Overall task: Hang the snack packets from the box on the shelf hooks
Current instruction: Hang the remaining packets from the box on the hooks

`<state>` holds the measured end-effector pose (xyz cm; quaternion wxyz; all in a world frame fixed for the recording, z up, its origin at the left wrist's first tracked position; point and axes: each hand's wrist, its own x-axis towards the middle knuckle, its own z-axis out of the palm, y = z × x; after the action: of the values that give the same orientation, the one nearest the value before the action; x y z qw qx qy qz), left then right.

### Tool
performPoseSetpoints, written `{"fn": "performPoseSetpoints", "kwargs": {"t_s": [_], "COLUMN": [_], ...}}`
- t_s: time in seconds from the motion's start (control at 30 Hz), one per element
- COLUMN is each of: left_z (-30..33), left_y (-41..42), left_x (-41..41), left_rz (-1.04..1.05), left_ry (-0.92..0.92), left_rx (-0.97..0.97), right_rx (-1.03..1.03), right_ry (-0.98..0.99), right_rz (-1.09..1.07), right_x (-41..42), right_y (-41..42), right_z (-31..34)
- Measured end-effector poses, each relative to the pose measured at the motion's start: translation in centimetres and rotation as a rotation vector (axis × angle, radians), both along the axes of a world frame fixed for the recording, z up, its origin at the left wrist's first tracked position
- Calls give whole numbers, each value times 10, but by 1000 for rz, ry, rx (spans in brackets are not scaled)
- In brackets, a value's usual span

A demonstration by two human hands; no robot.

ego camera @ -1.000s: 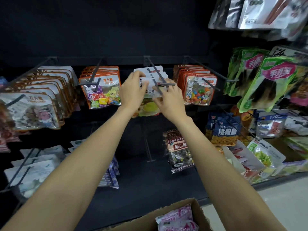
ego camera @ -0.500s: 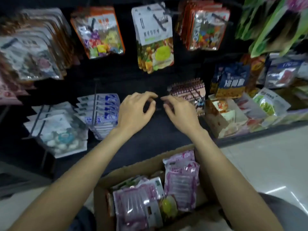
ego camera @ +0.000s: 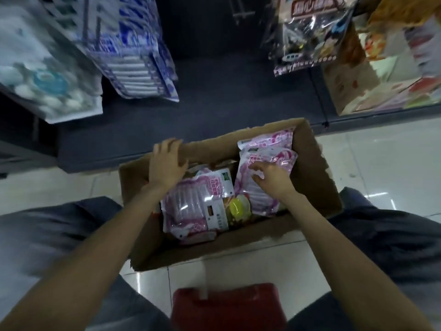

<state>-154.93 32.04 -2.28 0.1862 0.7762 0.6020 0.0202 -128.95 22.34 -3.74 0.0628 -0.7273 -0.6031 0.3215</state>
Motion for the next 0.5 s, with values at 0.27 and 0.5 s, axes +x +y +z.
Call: {"fn": "performPoseSetpoints", "kwargs": {"t_s": [0.27,0.5], "left_z": [-46,-57], "left_y": [17,12], "left_x": [-22,-27], "left_rz": [39,7], "left_ry": [-165,-231], "left_rx": [238,443], "right_rx": [-23,-107], "right_ry": [-298,-318], "right_rz": [189,226], "right_x": [-47,-78], "right_y": [39,75], "right_z": [-87,-116]}}
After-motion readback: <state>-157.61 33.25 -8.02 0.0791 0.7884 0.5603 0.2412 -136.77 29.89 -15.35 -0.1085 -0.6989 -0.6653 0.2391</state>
